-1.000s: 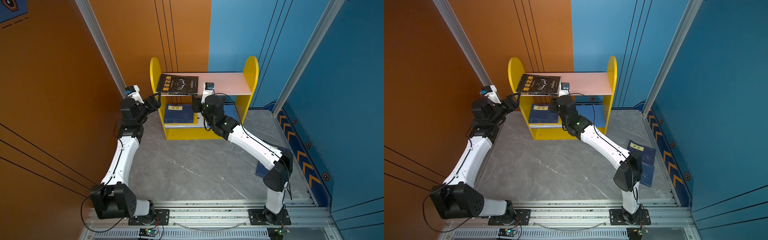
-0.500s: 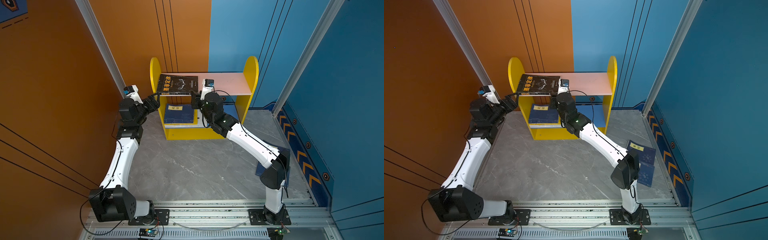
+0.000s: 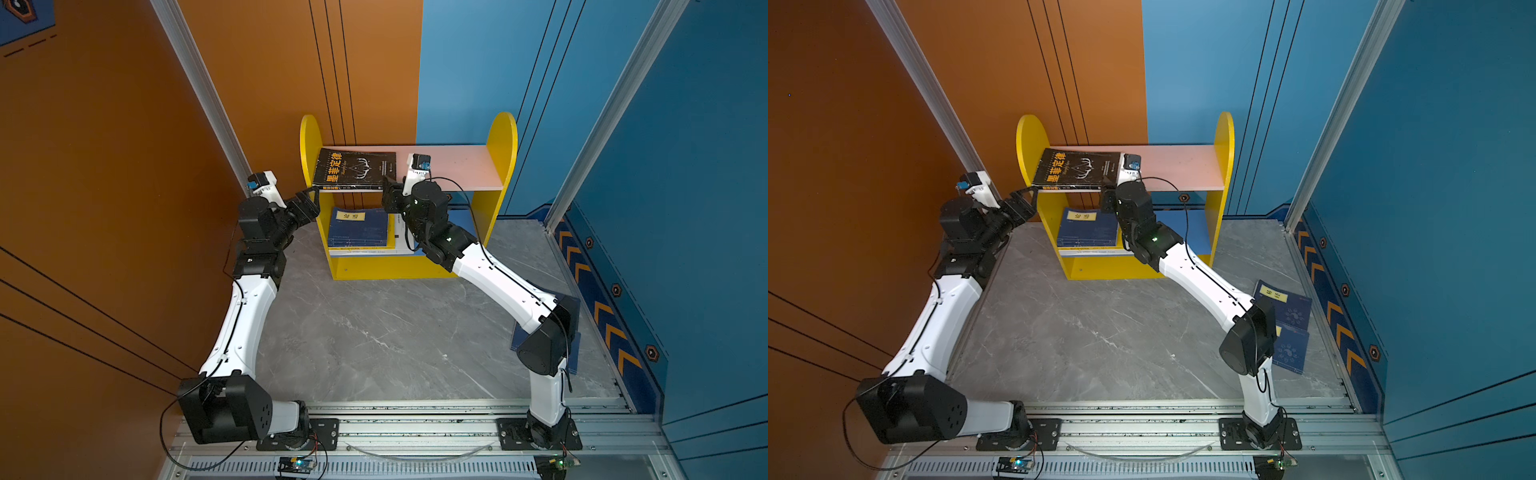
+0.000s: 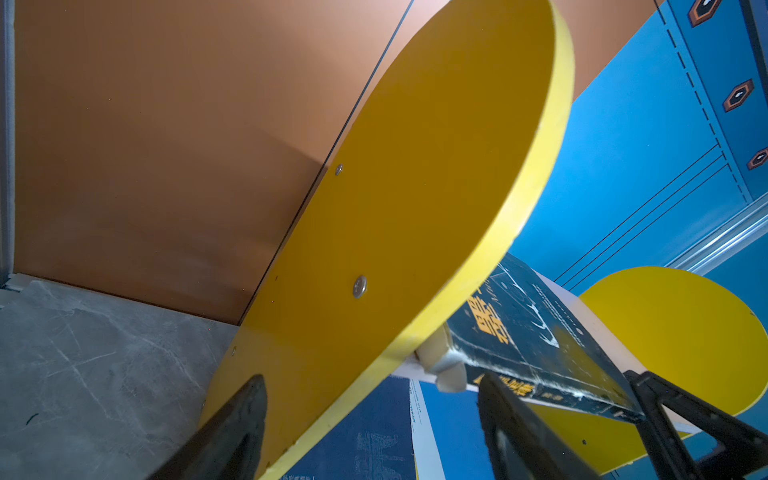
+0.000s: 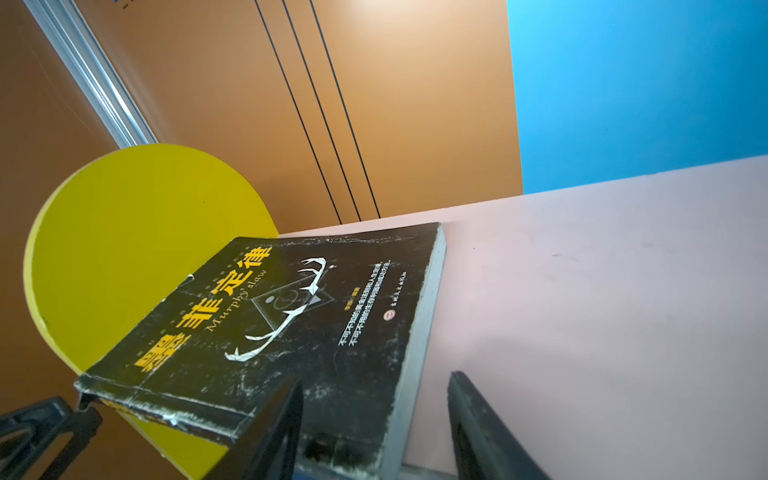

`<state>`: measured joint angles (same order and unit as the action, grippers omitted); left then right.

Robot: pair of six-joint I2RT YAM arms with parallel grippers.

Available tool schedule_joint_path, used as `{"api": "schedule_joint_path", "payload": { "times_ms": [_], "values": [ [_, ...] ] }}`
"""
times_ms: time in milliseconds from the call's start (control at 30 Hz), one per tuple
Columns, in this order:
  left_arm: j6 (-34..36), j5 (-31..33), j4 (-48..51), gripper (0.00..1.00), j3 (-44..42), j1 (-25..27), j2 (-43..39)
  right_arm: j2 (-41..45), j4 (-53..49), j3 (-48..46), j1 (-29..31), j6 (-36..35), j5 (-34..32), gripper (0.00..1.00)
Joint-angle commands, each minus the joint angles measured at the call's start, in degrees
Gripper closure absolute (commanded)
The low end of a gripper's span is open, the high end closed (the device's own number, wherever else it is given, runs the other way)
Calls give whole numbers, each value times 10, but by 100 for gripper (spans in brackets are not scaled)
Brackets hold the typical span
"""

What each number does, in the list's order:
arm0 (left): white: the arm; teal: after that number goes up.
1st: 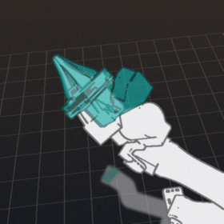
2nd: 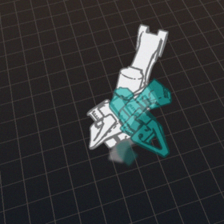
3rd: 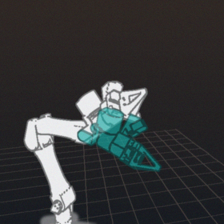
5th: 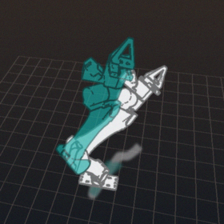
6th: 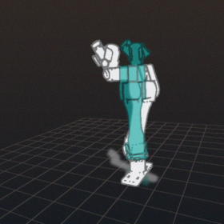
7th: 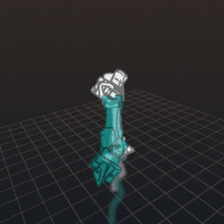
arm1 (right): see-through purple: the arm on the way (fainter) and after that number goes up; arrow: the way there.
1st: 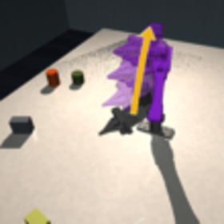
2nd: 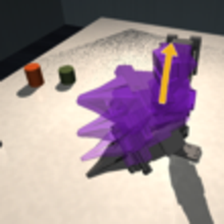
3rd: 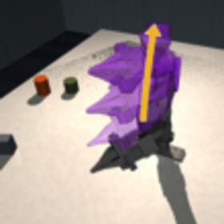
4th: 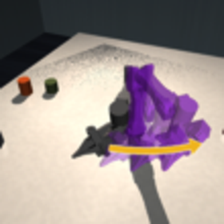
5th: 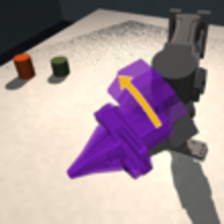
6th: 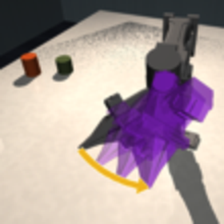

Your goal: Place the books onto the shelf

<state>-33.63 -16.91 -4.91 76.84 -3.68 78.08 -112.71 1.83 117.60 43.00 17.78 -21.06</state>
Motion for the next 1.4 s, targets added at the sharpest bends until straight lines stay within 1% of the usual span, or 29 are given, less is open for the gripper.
{"api": "schedule_joint_path", "payload": {
  "times_ms": [0,100,167,400,533,933,1300,1367],
  "values": [
    [12,4,-3,19,-1,0,-4,16,-28,-34,-6,-5,-2,34],
    [10,3,-6,19,-1,0,-1,38,-22,-61,-7,-5,2,30],
    [8,2,-10,19,-1,0,1,44,-27,-69,-8,-6,3,30],
    [0,-3,-18,19,2,1,8,35,-31,-64,-7,-7,5,34],
    [0,-1,-16,19,-2,1,6,37,-40,-69,-6,-14,-1,34],
    [-1,-3,-16,19,2,1,11,60,-23,-107,-6,-18,0,26],
    [-3,-4,-13,19,5,1,15,74,-20,-125,-3,-23,11,23],
    [-3,-4,-13,19,6,1,15,77,-20,-127,0,-25,3,22]
  ]
}}
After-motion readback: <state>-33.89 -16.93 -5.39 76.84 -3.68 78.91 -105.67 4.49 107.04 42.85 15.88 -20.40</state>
